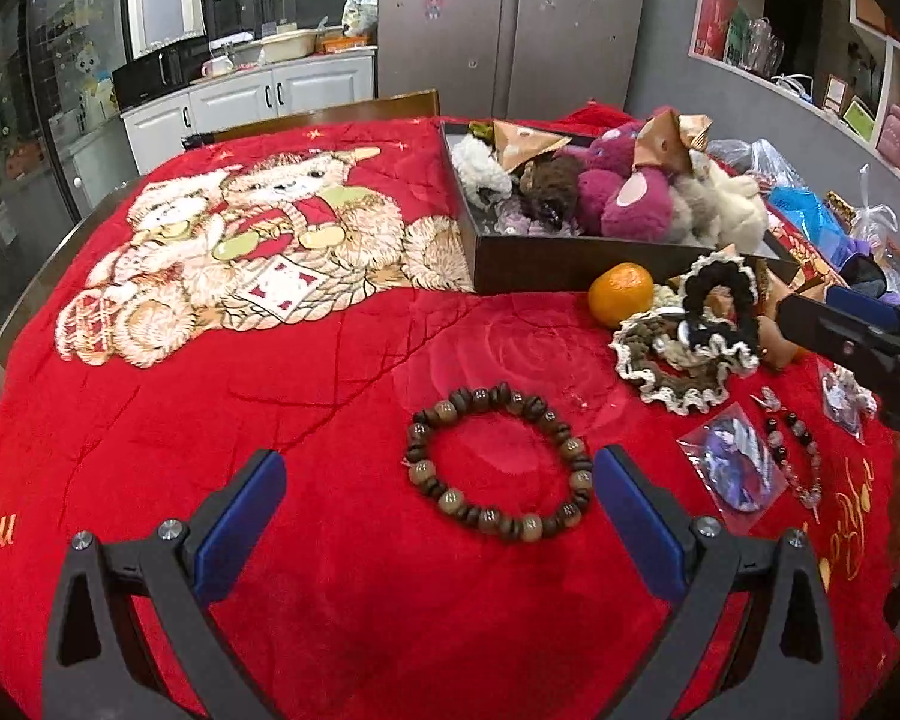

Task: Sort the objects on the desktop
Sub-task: 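Grasp the wooden bead bracelet with left tool while right tool grasps the black lace scrunchie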

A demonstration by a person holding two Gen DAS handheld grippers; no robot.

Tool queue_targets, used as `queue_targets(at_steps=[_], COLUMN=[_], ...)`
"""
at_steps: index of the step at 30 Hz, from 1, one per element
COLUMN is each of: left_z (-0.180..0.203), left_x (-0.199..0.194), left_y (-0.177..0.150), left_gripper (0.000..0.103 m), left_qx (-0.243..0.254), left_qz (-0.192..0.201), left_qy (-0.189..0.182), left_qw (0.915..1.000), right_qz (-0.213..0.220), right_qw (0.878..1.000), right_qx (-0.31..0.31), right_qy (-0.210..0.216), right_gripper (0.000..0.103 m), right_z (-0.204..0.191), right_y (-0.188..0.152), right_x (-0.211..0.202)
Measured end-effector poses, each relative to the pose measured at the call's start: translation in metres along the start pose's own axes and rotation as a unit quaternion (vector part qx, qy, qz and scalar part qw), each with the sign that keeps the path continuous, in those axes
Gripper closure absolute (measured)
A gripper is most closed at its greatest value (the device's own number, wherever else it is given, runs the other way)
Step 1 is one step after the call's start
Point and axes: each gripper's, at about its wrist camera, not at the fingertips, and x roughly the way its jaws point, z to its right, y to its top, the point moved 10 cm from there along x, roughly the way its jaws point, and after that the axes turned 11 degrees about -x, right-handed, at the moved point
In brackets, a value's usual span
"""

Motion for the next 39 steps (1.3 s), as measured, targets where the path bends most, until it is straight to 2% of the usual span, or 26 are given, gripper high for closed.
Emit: queue_targets(at_steps=[6, 10, 13, 20, 22, 24, 25, 26, 27, 28, 29, 30, 32, 34, 39], left_z=[-0.008, -0.01, -0.009, -0.007, -0.007, -0.008, -0.009, -0.009, -0.01, -0.011, -0.013, -0.014, -0.016, -0.016, -0.012], left_x=[0.023, 0.025, 0.028, 0.031, 0.031, 0.03, 0.029, 0.028, 0.025, 0.024, 0.022, 0.021, 0.02, 0.018, 0.012], left_y=[-0.007, -0.005, -0.006, -0.007, -0.007, -0.006, -0.006, -0.005, -0.004, -0.003, -0.002, -0.001, -0.001, -0.002, -0.003], left_gripper=[0.0, 0.0, 0.0, 0.0, 0.001, 0.004, 0.011, 0.021, 0.028, 0.045, 0.061, 0.068, 0.089, 0.093, 0.093], left_qx=[-0.014, -0.021, -0.01, 0.0, 0.001, 0.002, 0.001, -0.001, -0.003, -0.005, -0.01, -0.013, -0.018, -0.02, -0.013], left_qz=[-0.029, -0.028, -0.029, -0.03, -0.029, -0.026, -0.023, -0.019, -0.012, -0.008, -0.003, -0.002, -0.002, -0.001, 0.007], left_qy=[-0.003, -0.007, 0.004, 0.013, 0.016, 0.019, 0.021, 0.021, 0.02, 0.022, 0.021, 0.019, 0.015, 0.012, 0.007], left_qw=[0.9995, 0.9994, 0.9995, 0.9995, 0.9994, 0.9995, 0.9995, 0.9996, 0.9997, 0.9997, 0.9997, 0.9997, 0.9997, 0.9997, 0.9999], right_qz=[-0.015, -0.022, -0.027, -0.023, -0.023, -0.028, -0.034, -0.039, -0.044, -0.047, -0.044, -0.041, -0.037, -0.03, -0.022], right_qw=[0.999, 0.999, 0.998, 0.999, 0.998, 0.998, 0.996, 0.995, 0.995, 0.994, 0.994, 0.994, 0.994, 0.993, 0.993], right_qx=[0.014, 0.025, 0.034, 0.01, 0.007, 0.007, 0.01, 0.012, 0.014, 0.015, 0.013, 0.01, 0.007, 0.013, 0.011], right_qy=[0.028, 0.035, 0.048, 0.045, 0.05, 0.063, 0.077, 0.085, 0.094, 0.102, 0.103, 0.102, 0.102, 0.111, 0.115], right_gripper=[0.002, 0.007, 0.008, 0.009, 0.015, 0.032, 0.043, 0.047, 0.056, 0.063, 0.065, 0.071, 0.079, 0.08, 0.081], right_z=[0.001, 0.003, -0.001, -0.009, -0.012, -0.015, -0.019, -0.021, -0.023, -0.026, -0.027, -0.028, -0.029, -0.03, -0.033], right_y=[-0.002, -0.002, -0.004, -0.004, -0.004, -0.006, -0.008, -0.01, -0.012, -0.014, -0.015, -0.014, -0.012, -0.01, -0.009], right_x=[0.031, 0.046, 0.056, 0.059, 0.058, 0.06, 0.062, 0.064, 0.066, 0.067, 0.066, 0.065, 0.061, 0.056, 0.048])
